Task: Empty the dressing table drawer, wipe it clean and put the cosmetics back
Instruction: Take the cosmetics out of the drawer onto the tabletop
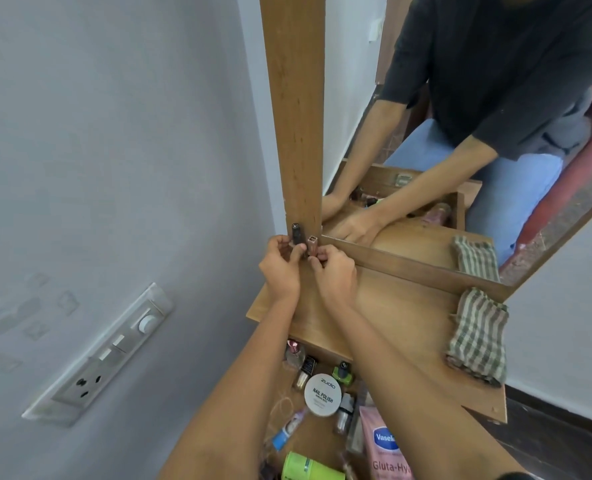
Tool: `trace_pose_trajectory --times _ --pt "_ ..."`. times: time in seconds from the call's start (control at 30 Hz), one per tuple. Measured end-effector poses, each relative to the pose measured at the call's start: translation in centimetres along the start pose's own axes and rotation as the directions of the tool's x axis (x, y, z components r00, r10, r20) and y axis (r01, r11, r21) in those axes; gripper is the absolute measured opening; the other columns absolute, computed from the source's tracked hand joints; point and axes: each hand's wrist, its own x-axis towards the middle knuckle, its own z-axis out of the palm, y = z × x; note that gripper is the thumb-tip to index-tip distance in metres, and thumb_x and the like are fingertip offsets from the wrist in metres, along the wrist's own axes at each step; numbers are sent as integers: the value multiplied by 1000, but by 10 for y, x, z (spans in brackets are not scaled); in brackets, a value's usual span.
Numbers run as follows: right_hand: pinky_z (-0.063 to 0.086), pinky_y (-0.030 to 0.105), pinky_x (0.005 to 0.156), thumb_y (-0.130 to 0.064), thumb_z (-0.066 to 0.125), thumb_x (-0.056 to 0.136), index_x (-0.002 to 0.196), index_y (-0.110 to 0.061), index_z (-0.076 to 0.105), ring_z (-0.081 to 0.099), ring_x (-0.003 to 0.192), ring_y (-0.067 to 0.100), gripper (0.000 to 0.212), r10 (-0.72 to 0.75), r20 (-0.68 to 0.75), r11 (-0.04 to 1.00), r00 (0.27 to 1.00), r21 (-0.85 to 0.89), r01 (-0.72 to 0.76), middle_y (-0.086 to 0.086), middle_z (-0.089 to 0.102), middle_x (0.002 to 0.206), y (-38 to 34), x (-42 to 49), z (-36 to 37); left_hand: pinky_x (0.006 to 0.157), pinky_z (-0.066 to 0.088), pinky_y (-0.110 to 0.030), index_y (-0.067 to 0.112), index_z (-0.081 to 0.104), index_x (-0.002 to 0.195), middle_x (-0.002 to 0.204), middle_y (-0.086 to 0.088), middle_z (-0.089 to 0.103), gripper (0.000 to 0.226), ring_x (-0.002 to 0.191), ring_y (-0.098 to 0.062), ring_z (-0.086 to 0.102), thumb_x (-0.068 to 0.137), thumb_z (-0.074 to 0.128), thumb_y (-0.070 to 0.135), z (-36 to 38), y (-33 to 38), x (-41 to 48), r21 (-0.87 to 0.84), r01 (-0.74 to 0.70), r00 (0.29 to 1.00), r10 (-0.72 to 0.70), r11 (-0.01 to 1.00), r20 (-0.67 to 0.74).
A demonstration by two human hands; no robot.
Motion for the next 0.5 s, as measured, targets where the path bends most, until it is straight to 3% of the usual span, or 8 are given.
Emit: trace_pose_trajectory --times 0.17,0.5 --pt "51 37 79 -25 63 86 97 -19 66 65 94 24 13 9 -19 1000 1000 19 -8 1 71 97 -3 2 3 64 41 -3 10 58 92 78 7 59 21 74 -9 58 79 74 14 0 -2 3 18 -15 1000 15 1000 -9" --pt "50 39 78 -22 62 88 96 -18 55 64 90 25 11 18 -22 1000 1000 9 -18 0 69 93 -7 -3 -2 66 41 -6 7 58 96 85 -2 62 24 80 -15 59 80 74 15 0 -2 4 52 -4 1000 4 999 0"
